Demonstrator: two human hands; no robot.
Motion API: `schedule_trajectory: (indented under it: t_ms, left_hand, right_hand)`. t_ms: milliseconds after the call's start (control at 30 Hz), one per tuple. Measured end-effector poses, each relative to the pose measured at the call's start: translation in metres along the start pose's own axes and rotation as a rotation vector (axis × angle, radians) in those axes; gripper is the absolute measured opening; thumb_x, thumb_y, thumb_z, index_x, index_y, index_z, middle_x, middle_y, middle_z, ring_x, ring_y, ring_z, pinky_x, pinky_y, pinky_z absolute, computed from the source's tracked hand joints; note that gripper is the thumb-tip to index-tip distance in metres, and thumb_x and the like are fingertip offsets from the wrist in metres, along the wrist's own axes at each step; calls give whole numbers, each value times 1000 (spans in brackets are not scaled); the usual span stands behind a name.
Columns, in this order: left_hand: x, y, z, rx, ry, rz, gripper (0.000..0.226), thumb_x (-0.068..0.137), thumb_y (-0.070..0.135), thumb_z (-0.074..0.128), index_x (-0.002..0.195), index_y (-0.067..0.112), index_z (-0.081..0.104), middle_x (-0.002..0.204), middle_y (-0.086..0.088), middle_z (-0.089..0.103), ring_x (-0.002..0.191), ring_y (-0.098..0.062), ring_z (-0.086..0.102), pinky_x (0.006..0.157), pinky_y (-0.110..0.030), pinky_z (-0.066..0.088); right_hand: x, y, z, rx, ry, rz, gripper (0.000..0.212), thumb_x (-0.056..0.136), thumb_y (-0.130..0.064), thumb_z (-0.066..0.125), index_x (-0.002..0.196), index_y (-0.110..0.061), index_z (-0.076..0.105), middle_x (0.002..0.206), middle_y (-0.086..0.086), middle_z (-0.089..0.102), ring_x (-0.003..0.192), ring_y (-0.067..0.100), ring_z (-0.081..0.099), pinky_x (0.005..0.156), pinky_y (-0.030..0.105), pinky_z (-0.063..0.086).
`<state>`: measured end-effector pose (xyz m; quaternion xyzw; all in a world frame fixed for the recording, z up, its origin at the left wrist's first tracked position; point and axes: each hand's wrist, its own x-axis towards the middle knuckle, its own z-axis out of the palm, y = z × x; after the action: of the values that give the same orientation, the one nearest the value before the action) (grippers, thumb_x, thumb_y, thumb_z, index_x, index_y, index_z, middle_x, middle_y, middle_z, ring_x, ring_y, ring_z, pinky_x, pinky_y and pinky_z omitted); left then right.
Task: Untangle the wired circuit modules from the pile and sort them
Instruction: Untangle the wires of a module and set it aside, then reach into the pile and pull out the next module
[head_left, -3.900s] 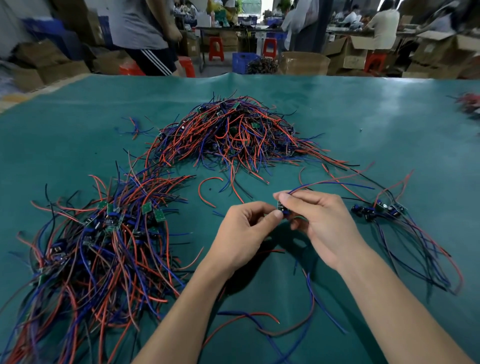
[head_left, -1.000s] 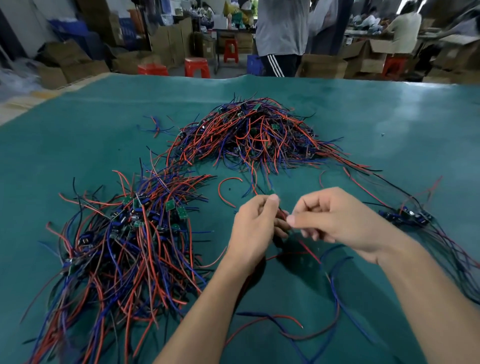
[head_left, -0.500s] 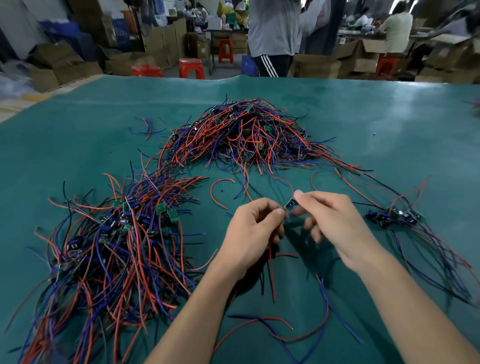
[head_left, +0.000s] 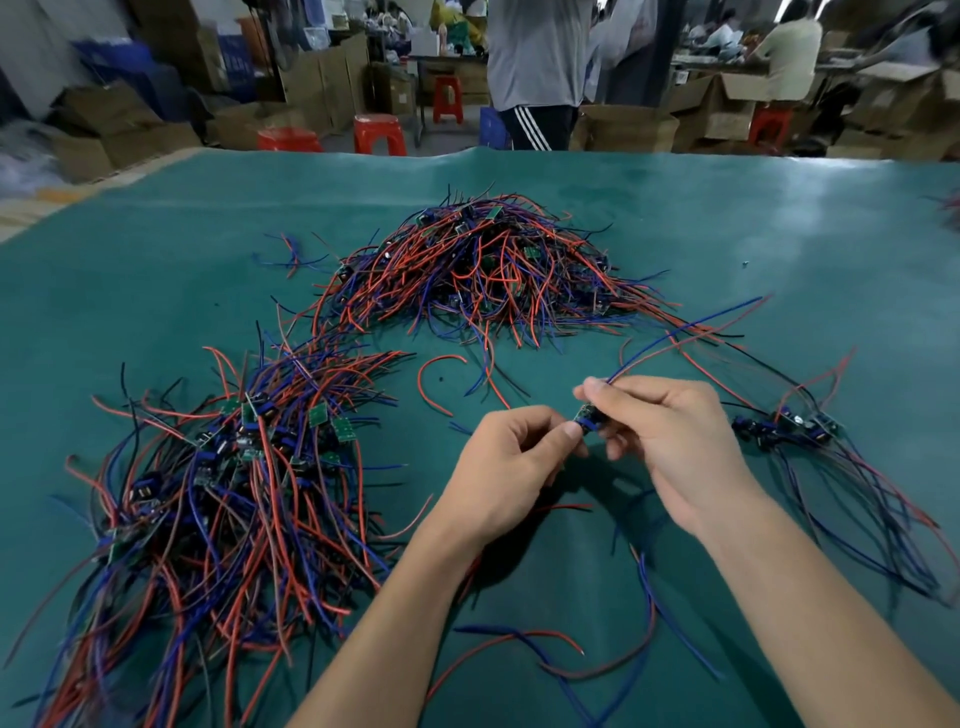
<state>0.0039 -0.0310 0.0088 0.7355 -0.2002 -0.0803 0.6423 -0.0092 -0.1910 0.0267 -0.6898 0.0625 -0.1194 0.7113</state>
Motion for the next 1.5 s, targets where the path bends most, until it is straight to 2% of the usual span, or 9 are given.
schedule_trajectory:
  t_ms: [167, 367, 567, 667, 800, 900, 1067, 1233, 1500]
  left_hand:
    - [-1, 2, -1, 41, -25, 21, 30, 100, 20, 59, 72, 21, 66, 49, 9, 37, 46, -8, 28, 45, -21, 23]
    - [-1, 1, -2, 68, -44, 41, 28, 100, 21, 59, 73, 20, 67, 53, 2, 41, 48, -10, 32, 47, -23, 26]
    - [1, -4, -2, 39, 71, 4, 28, 102, 18, 53, 76, 17, 64, 50, 8, 50, 45, -8, 39, 48, -21, 34]
    - [4, -6, -1, -37, 158, -32, 25, 104, 14, 48, 83, 12, 62, 57, 6, 58, 46, -9, 47, 49, -19, 37]
    - [2, -4, 3, -102, 106, -25, 21, 104, 7, 44, 92, 6, 61, 64, 1, 63, 50, -10, 52, 47, -19, 38]
    - [0, -1, 3, -63, 39, -17, 21, 104, 6, 45, 89, 6, 61, 65, -1, 65, 53, -9, 54, 49, -18, 41]
    - [1, 1, 0, -55, -22, -45, 22, 104, 11, 45, 91, 3, 60, 60, -1, 62, 50, -11, 50, 48, -18, 40]
    - [1, 4, 1, -104, -62, -39, 22, 105, 10, 43, 93, 13, 62, 60, 0, 61, 50, -9, 51, 49, -16, 39]
    - [0, 2, 4, -68, -104, -76, 25, 99, 5, 49, 85, 15, 68, 67, 1, 67, 57, -5, 53, 54, -11, 41]
  right_hand:
    - [10, 1, -18, -245, 221, -184, 18, 86, -21, 81, 69, -22, 78, 59, 3, 64, 51, 11, 54, 44, 22, 43]
    - [19, -3, -39, -156, 493, -240, 27, 88, -22, 78, 61, -26, 73, 61, 5, 59, 48, 10, 49, 42, 22, 43]
    - [25, -1, -51, -12, 824, -197, 15, 98, -25, 61, 91, -15, 69, 77, 1, 63, 40, 6, 48, 39, 25, 37]
    - [24, 2, -41, -1, 706, -130, 10, 98, -24, 63, 92, -17, 66, 73, -6, 64, 39, 4, 47, 38, 24, 36]
    - [6, 9, -7, -197, 53, -101, 13, 92, -35, 73, 88, -23, 77, 76, -6, 74, 59, 4, 60, 45, 22, 45]
    - [-2, 11, 4, -285, -137, -145, 14, 86, -39, 73, 90, -28, 78, 75, -2, 73, 69, 3, 61, 53, 21, 47]
    - [-4, 8, 0, -356, -66, -283, 10, 92, -22, 75, 82, -23, 76, 70, -10, 71, 66, 0, 59, 63, 16, 47]
    - [-4, 4, 6, -381, 71, -366, 11, 88, -30, 70, 78, -27, 73, 72, -17, 72, 66, -3, 62, 71, 15, 47]
    - [8, -20, -19, -113, 551, -366, 13, 90, -36, 68, 79, -28, 67, 67, -12, 62, 62, 12, 55, 64, 42, 46]
